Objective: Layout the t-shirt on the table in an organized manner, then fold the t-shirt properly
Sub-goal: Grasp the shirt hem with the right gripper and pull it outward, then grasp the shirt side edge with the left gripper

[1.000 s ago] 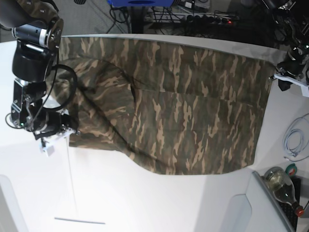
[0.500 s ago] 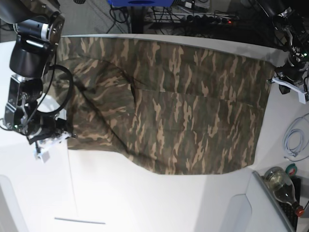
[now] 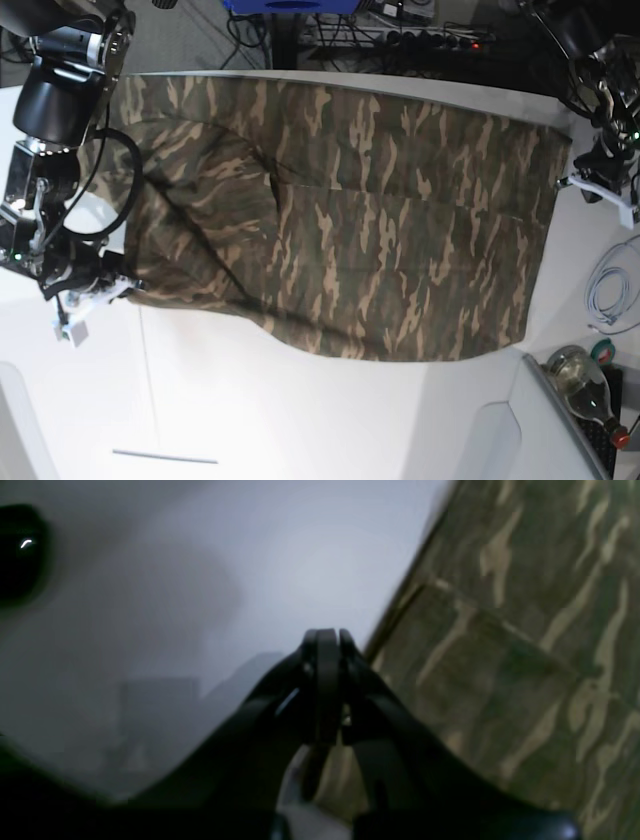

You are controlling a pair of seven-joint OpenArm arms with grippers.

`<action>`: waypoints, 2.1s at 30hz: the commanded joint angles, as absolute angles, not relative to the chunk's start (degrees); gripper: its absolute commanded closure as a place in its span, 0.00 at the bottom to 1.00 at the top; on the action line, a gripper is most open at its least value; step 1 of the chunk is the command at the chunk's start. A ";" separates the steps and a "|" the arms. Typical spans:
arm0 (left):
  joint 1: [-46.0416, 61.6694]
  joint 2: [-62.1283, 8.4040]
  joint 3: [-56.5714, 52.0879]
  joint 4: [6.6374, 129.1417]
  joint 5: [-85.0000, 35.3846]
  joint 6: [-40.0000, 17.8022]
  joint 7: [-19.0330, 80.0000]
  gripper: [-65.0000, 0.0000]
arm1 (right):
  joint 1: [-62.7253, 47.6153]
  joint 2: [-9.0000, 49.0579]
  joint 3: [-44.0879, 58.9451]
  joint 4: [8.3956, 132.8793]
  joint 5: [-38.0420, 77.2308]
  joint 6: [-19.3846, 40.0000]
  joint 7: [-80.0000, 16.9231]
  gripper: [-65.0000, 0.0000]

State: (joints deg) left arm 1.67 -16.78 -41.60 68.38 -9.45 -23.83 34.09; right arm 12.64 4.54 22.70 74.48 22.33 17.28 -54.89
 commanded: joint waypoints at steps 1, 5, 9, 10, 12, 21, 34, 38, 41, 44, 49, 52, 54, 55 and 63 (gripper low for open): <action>-1.01 -18.51 -40.40 67.30 -10.33 -23.78 32.84 1.00 | 13.93 5.05 22.73 75.56 22.99 17.19 -54.20 1.00; -7.16 -20.79 -37.76 60.53 -10.42 -23.78 32.75 0.81 | 13.76 4.97 22.73 75.56 22.99 17.19 -54.29 1.00; -13.67 -20.88 -37.67 55.34 -10.33 -23.78 32.57 0.44 | 13.67 4.97 22.73 75.65 23.16 17.36 -54.29 1.00; -15.52 -20.88 -37.58 53.58 -10.33 -23.78 31.96 0.39 | 13.67 4.97 22.73 75.65 23.25 17.36 -54.29 1.00; -18.33 -20.88 -34.95 49.54 -10.33 -23.78 29.14 0.35 | 13.67 4.97 22.73 75.74 23.25 17.36 -54.37 1.00; -29.23 -22.81 -22.37 22.11 -10.42 -15.34 11.03 0.35 | 12.88 4.97 22.73 75.74 23.25 17.45 -54.20 1.00; -29.67 -22.55 -22.11 22.55 -10.33 -13.49 9.89 0.35 | 12.53 5.05 22.73 75.74 23.25 17.45 -54.02 1.00; -30.11 -22.46 -18.33 17.36 -10.77 -13.58 9.45 0.36 | 12.62 5.05 22.73 75.74 23.25 17.45 -54.02 1.00; -29.93 -21.85 -17.10 16.40 -10.95 -13.76 9.45 0.36 | 12.70 5.14 22.73 75.74 23.25 17.45 -54.02 1.00; -29.76 -21.14 -16.84 16.48 -10.95 -13.93 9.45 0.50 | 12.62 5.23 22.73 75.74 23.25 17.54 -54.02 1.00; -30.11 -20.35 -16.84 17.19 -10.95 -13.93 9.54 1.00 | 12.44 5.41 22.73 75.56 23.25 17.54 -52.44 1.00; -29.32 -20.35 -16.57 22.73 -10.95 -13.93 11.56 1.00 | 12.35 5.49 22.73 75.38 23.25 17.54 -52.26 1.00; -27.47 -20.35 -16.75 29.23 -10.95 -13.93 16.13 1.00 | 12.35 5.49 22.73 75.30 23.16 17.54 -52.26 1.00; -26.15 -20.35 -17.01 33.63 -10.95 -13.93 18.68 1.00 | 12.35 5.49 22.73 75.30 23.08 17.54 -52.18 1.00; -12.79 -19.21 -17.19 63.69 -11.03 -13.67 31.43 1.00 | 12.35 5.49 22.73 75.30 22.99 17.54 -52.18 1.00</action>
